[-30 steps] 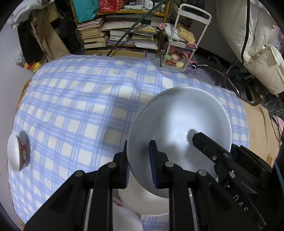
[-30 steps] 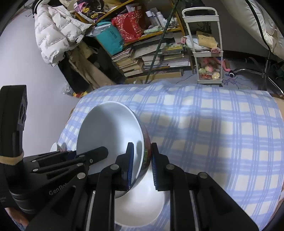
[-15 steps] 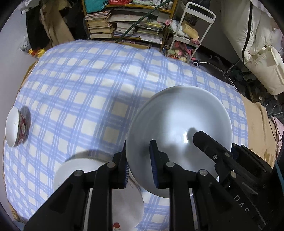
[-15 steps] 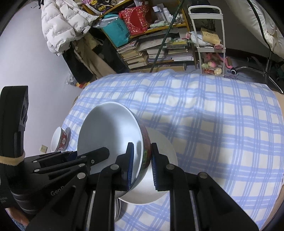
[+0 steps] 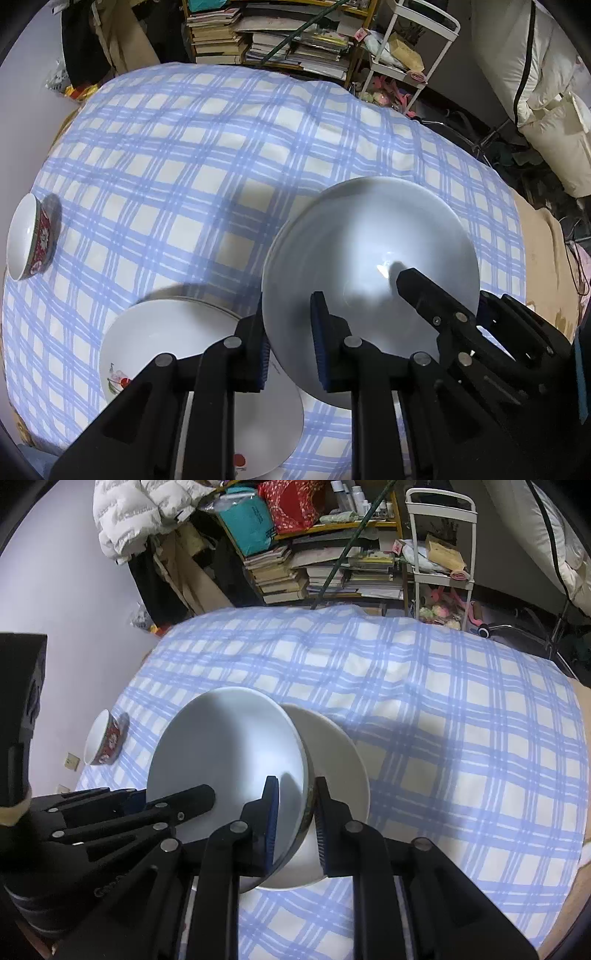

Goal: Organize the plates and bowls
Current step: 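Lower the white bowl onto the stack and open both grippers, then move both grippers to the rim of the small red-seal white bowl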

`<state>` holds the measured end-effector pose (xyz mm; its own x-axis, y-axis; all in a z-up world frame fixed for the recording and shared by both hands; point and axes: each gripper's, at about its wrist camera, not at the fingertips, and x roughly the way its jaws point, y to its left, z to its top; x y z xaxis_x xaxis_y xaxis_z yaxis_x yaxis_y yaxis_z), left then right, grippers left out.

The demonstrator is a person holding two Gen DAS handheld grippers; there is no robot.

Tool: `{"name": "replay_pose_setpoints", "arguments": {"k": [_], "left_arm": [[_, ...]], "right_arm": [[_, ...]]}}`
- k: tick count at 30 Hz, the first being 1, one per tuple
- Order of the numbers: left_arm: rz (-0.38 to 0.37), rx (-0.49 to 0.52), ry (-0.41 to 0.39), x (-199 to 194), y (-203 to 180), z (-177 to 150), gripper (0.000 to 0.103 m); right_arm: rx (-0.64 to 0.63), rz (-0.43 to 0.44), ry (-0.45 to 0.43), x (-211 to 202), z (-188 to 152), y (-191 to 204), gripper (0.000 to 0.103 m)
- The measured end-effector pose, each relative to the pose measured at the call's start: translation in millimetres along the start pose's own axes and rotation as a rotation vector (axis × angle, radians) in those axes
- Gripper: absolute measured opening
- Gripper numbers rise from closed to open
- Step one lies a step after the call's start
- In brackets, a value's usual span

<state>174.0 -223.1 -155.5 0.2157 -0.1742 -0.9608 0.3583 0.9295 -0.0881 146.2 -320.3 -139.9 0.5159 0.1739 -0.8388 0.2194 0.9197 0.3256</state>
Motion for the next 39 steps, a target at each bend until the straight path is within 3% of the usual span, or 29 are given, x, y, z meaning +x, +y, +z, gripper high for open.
{"name": "replay_pose_setpoints", "arguments": {"k": [22, 31, 34, 39], "left_arm": [[-0.034, -0.041, 0.023, 10.6, 7.9, -5.5, 0.019], [0.013, -0.029, -0.010, -1.0, 13.8, -8.4, 0.019], [0.020, -0.036, -0.025, -9.3, 20.9, -9.5, 0.019], [0.033, -0.064, -0.044, -25.7, 39.5, -10.4, 0.023]], "right_arm": [[-0.129, -0.130, 0.038, 18.8, -3.8, 11.2, 0.023], [-0.125, -0.089, -0.035, 0.8, -0.2, 13.4, 0.047], [-0.118, -0.095, -0.040, -1.5, 1.0, 12.4, 0.050], [-0.113, -0.087, -0.053, -5.8, 4.1, 16.5, 0.066]]}}
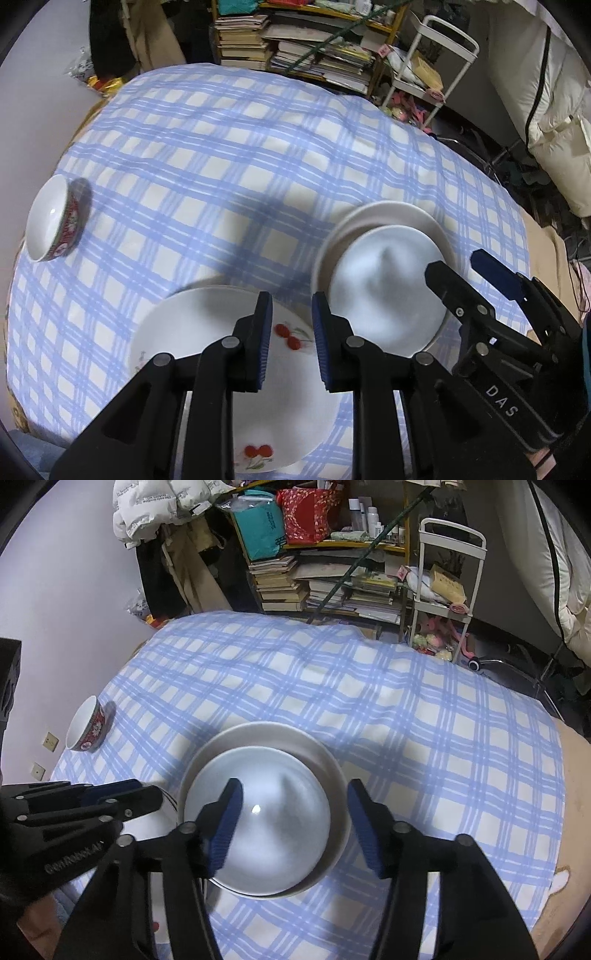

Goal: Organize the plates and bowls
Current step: 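Move both grippers to the rim of the small red-seal white bowl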

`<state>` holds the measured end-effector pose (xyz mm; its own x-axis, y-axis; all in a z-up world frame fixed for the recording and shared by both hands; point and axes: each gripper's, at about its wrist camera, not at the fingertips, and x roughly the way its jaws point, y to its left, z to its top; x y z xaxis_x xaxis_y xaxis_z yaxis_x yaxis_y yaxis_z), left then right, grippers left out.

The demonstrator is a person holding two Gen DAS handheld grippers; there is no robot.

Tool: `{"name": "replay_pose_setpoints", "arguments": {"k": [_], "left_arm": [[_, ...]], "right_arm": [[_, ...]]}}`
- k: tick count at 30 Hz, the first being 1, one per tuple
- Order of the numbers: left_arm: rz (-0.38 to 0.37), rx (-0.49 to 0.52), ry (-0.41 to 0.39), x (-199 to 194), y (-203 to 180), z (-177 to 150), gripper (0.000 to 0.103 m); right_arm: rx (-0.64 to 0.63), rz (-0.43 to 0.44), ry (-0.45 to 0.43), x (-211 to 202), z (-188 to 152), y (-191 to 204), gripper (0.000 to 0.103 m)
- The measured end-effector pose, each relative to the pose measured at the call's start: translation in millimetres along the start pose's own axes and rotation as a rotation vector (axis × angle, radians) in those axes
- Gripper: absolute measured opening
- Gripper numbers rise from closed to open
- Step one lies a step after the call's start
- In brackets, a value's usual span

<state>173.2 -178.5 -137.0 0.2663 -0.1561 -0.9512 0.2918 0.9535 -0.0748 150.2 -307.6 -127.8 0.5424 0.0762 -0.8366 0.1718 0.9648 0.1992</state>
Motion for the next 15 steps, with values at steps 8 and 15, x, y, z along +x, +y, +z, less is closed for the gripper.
{"name": "replay_pose_setpoints", "arguments": {"k": [8, 15], "left_arm": [[0.053, -0.027, -0.049, -25.2, 42.7, 0.6, 0.045], [0.111, -0.102, -0.068, -46.6, 105.1, 0.6, 0.064]], "right_arm": [[-0.021, 0.072, -0.084, -15.0, 12.8, 22.1, 0.098], [-0.058, 0.099, -0.171, -27.9, 32.2, 64.5, 0.103]]}}
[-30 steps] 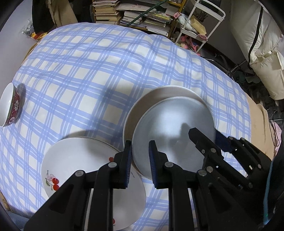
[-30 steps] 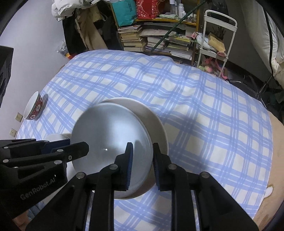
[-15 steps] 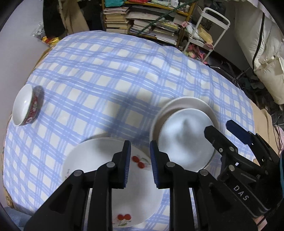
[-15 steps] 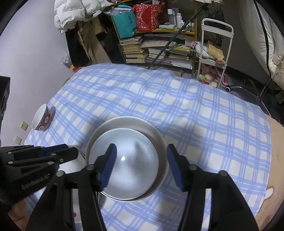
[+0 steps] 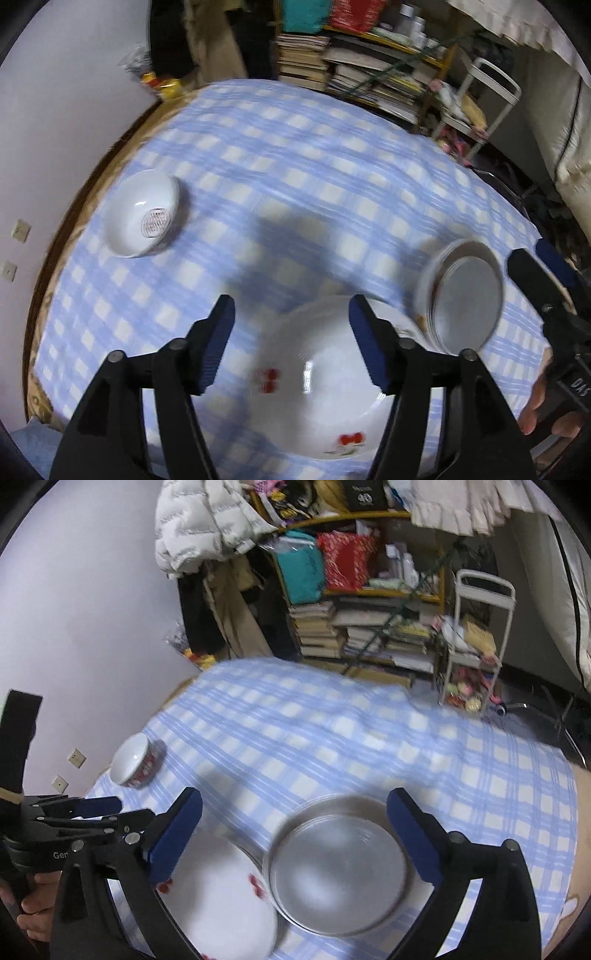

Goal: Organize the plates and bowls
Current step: 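Move both grippers to the rim of the small red-seal white bowl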

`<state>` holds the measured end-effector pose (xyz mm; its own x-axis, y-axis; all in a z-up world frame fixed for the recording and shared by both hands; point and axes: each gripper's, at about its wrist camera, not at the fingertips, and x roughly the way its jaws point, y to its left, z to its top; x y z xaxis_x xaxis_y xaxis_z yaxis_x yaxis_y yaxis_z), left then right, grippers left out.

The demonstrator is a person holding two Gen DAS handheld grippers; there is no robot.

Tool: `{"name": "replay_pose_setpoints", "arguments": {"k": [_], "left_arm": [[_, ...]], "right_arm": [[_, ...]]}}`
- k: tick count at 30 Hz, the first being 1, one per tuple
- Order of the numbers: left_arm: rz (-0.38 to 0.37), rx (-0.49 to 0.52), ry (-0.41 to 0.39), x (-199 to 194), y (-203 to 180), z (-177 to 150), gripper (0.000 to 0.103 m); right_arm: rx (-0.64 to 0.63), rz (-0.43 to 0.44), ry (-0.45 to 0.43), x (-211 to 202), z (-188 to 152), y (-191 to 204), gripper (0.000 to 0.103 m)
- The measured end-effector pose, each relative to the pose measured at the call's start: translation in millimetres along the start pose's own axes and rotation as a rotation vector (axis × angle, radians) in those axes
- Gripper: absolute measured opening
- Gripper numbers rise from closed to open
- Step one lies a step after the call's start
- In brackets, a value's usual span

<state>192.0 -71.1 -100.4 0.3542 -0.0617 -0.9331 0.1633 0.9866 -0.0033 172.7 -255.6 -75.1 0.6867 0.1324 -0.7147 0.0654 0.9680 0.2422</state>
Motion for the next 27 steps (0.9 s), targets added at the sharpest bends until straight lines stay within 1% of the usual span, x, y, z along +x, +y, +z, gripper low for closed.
{"name": "replay_pose_setpoints", "arguments": {"k": [1, 3, 4, 6, 12, 13, 15, 16, 18, 20, 22, 27], "left_arm": [[0.013, -0.010, -0.009, -1.9, 9.0, 0.5, 0.065], [0.029, -0.032, -0.024, -5.5, 28.2, 0.9, 0.073], [0.031, -0.046, -0.032, -6.5, 38.7, 0.9, 0.074], [0.043, -0.069, -0.040, -7.6, 58.5, 1.5, 0.074], [0.087, -0.084, -0.043, -2.0, 112.9, 2.6, 0.074], [0.088, -0.086, -0.043, -0.5, 119.3, 3.4, 0.074], [0.060, -0.104, -0.045, -1.0, 135.9, 5.0, 0.074], [0.054, -0.117, -0.057, -3.0, 143.8, 6.6, 0.074], [0.089, -0.141, -0.105, -7.6, 159.4, 10.0, 0.074], [0.104, -0.171, -0.131, -8.5, 172.7, 12.8, 0.074], [0.106, -0.206, -0.148, -5.4, 186.7, 16.4, 0.074], [0.129, -0.234, -0.153, 19.4, 205.7, 23.0, 0.074]], "right_arm": [[-0.012, 0.002, -0.006, 0.6, 2.6, 7.0, 0.103], [-0.042, 0.005, -0.019, 3.4, 7.9, 24.5, 0.103], [-0.059, 0.009, -0.025, 6.1, 10.8, 35.2, 0.103], [-0.079, 0.015, -0.028, 9.8, 13.4, 51.1, 0.103], [-0.128, 0.037, -0.028, 30.5, 17.6, 99.8, 0.103], [-0.130, 0.042, -0.036, 33.1, 16.7, 106.6, 0.103], [-0.133, 0.064, -0.035, 41.6, 17.1, 119.6, 0.103], [-0.133, 0.071, -0.028, 46.3, 17.3, 125.5, 0.103], [-0.139, 0.079, -0.014, 56.2, 17.5, 137.0, 0.103], [-0.148, 0.079, -0.002, 66.1, 18.3, 148.8, 0.103], [-0.155, 0.091, 0.008, 76.0, 19.6, 158.0, 0.103], [-0.168, 0.100, 0.032, 99.5, 24.0, 171.9, 0.103]]}}
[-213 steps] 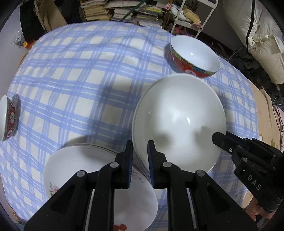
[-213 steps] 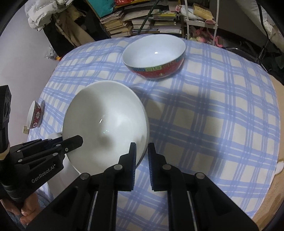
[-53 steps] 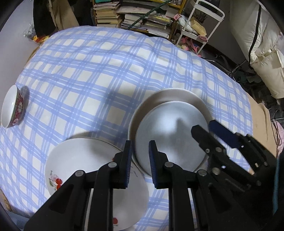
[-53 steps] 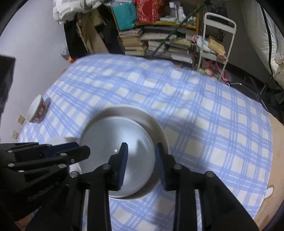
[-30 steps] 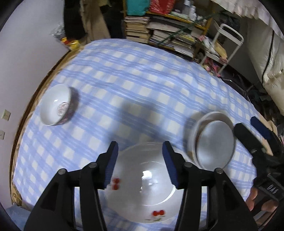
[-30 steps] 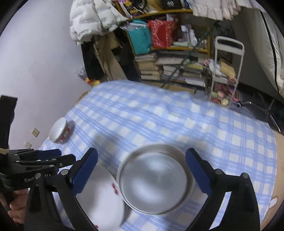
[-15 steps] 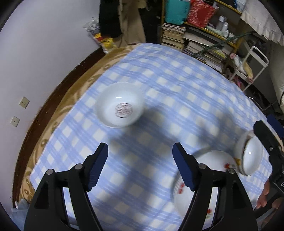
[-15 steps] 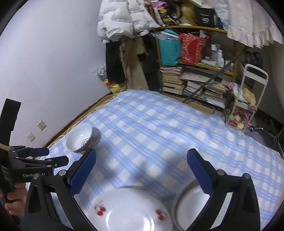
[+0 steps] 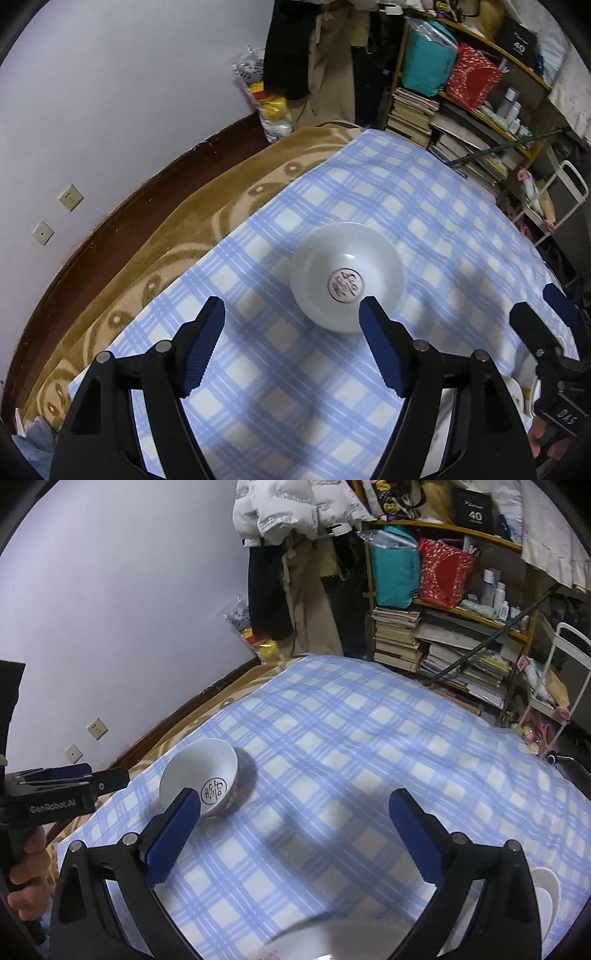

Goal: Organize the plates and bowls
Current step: 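Move both grippers to the rim of the small red-seal white bowl, then close both grippers on the rim of the red-seal bowl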

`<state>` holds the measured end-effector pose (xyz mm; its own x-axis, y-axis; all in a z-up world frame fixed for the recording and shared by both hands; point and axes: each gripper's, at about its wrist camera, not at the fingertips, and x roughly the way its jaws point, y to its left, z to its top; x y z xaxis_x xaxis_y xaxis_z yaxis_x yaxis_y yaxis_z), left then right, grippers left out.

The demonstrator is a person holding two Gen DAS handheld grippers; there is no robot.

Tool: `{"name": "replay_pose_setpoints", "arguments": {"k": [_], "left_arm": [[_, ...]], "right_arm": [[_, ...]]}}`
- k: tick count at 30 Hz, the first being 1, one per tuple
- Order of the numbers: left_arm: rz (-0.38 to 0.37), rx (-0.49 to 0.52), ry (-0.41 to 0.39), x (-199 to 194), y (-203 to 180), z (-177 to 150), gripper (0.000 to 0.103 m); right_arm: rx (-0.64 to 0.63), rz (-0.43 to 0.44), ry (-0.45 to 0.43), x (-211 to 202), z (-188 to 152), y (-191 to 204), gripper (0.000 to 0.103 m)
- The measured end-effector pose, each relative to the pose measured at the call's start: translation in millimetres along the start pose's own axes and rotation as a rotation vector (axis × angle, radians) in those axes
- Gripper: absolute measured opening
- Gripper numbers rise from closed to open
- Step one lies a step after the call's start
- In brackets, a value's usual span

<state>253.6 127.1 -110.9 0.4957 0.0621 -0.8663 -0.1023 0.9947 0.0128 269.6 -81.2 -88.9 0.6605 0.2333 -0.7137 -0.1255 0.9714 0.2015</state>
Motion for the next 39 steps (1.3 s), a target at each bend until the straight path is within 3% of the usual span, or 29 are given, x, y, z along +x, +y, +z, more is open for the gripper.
{"name": "replay_pose_setpoints", "arguments": {"k": [12, 27, 31, 33, 35, 39], "left_arm": [[0.005, -0.057, 0.004, 54.4, 7.7, 11.5, 0.074], [-0.038, -0.121, 0.090, 107.9, 15.0, 8.8, 0.074], [-0.057, -0.144, 0.112, 114.2, 14.6, 7.2, 0.071], [-0.065, -0.147, 0.111, 116.2, 14.3, 6.8, 0.054], [-0.074, -0.154, 0.118, 119.4, 14.7, 6.6, 0.043], [-0.156, -0.199, 0.137, 127.2, 17.4, 4.3, 0.033]], "right_arm": [[0.023, 0.038, 0.081, 66.1, 9.5, 10.3, 0.103], [-0.031, 0.068, 0.202, 128.5, 1.4, 32.9, 0.103], [0.048, 0.164, 0.269, 145.6, -3.0, 27.7, 0.078], [0.086, 0.197, 0.293, 152.2, -4.5, 25.3, 0.065], [0.087, 0.194, 0.288, 154.5, -4.4, 25.9, 0.051], [0.089, 0.194, 0.314, 161.4, -1.2, 32.4, 0.036]]}}
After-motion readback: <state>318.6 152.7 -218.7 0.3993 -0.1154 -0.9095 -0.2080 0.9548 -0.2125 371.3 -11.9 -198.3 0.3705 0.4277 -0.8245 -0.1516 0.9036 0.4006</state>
